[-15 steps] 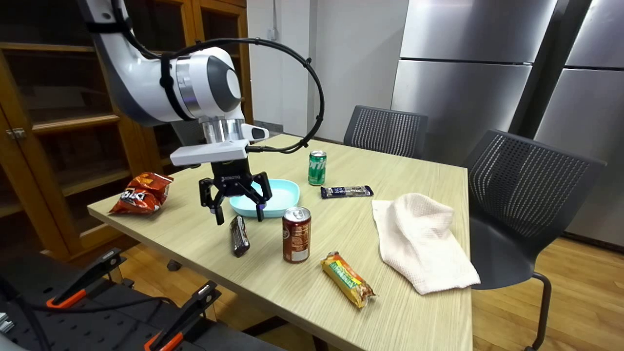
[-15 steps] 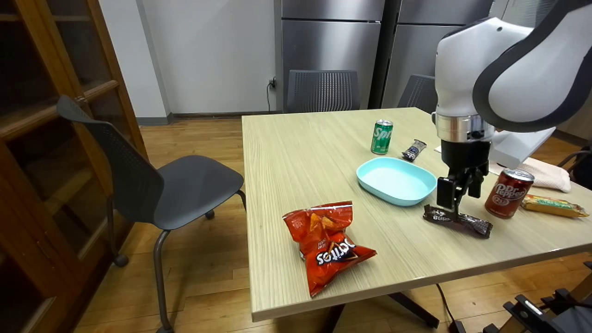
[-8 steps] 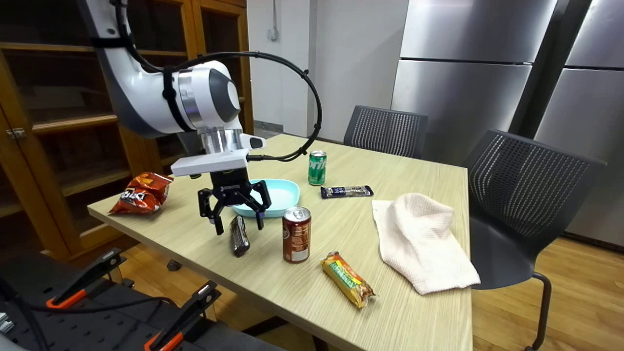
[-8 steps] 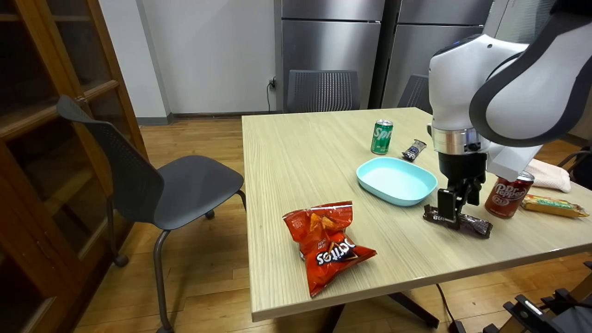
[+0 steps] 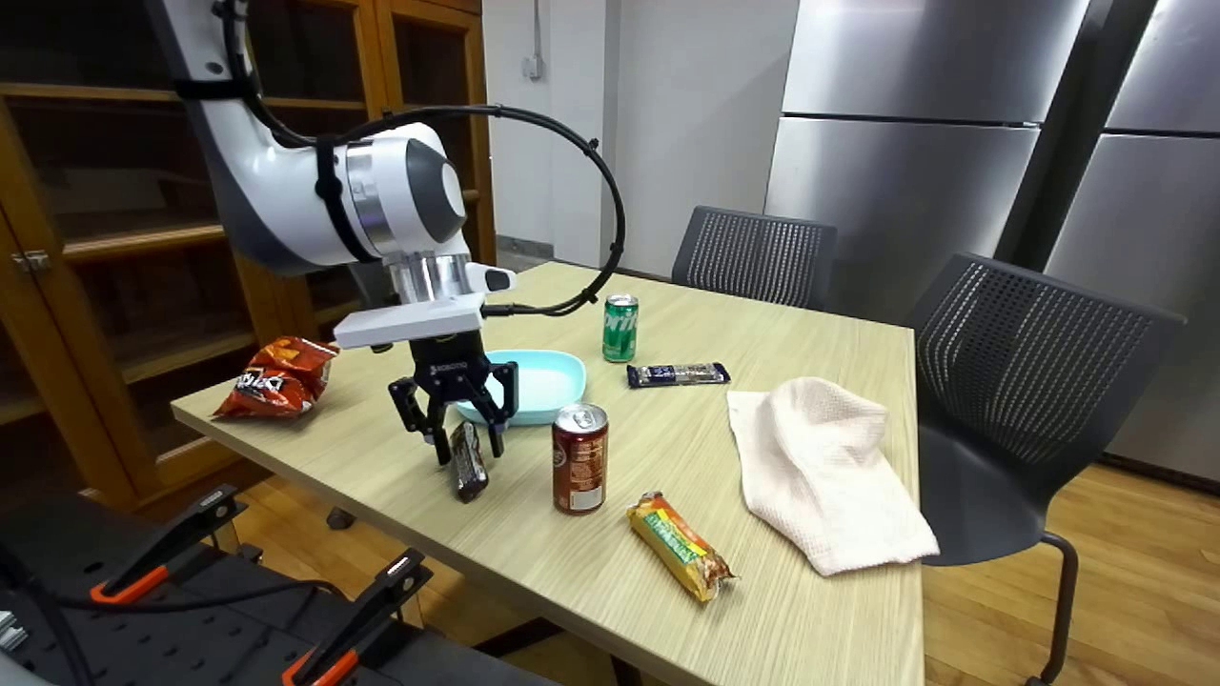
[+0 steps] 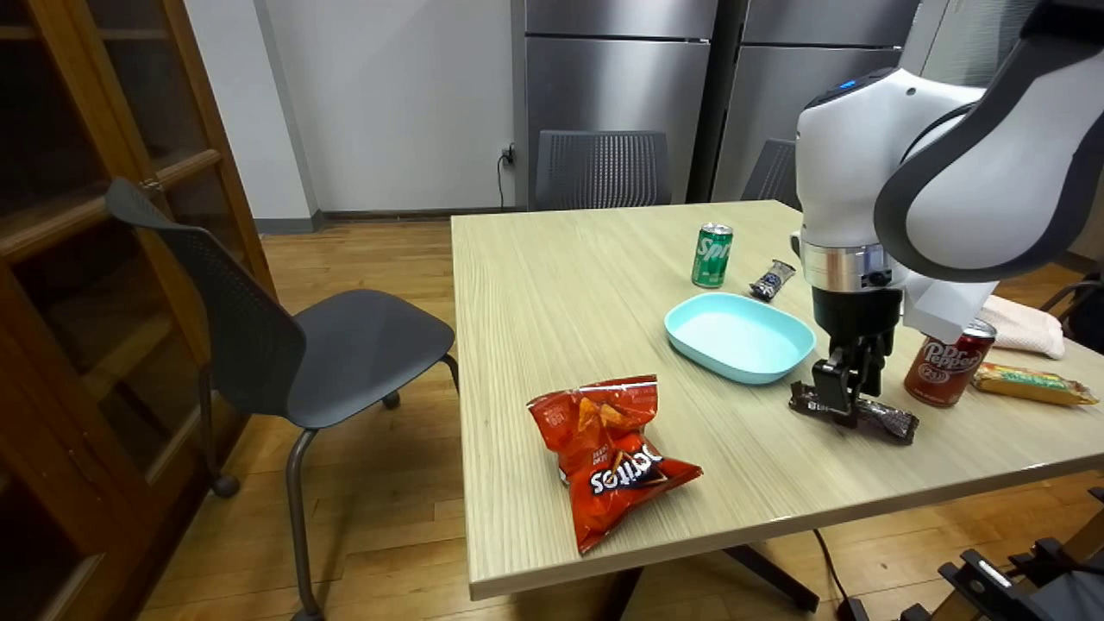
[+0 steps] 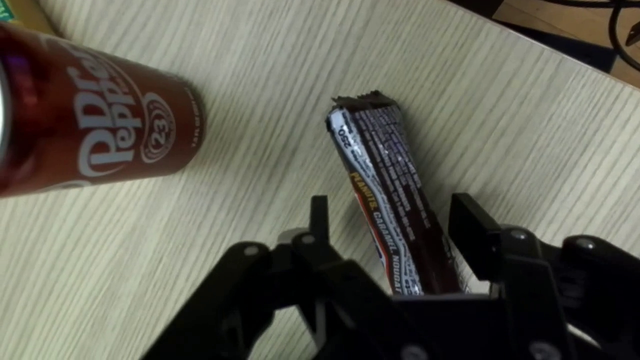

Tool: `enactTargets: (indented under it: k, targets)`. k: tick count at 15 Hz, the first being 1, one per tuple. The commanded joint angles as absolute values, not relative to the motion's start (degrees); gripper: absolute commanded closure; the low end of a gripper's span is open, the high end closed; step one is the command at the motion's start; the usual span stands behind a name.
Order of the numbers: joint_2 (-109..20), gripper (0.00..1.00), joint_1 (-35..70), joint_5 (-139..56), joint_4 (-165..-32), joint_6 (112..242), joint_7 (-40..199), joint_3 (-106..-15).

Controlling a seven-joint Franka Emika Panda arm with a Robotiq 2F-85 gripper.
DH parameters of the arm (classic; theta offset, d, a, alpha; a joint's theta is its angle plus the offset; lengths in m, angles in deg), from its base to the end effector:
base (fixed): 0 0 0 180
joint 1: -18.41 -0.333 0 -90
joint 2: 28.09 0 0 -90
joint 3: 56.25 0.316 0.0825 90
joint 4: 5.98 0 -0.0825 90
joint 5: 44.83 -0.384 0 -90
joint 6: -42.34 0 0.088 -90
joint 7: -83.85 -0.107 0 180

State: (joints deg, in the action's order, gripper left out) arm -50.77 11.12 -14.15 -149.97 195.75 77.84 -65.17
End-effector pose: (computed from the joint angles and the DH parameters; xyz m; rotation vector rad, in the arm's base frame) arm 0.4246 -0.0044 0.1141 2.8218 0.5440 -0.3243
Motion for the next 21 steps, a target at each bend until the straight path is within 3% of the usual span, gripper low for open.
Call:
enactTargets:
  k: [1, 5, 6, 21]
  targets:
    - [-50.3, 0.65, 9.4, -11.9, -149.9, 196.0, 75.8, -66.5]
    - [-49.0, 0.98, 6.2, -7.8, -150.0, 195.2, 69.3, -69.3]
    - [-48.3, 1.00, 5.8, -6.3, -150.3, 195.0, 67.5, -69.8]
    - [-33.8, 0.97, 11.1, -1.1, -155.9, 194.9, 65.5, -65.2]
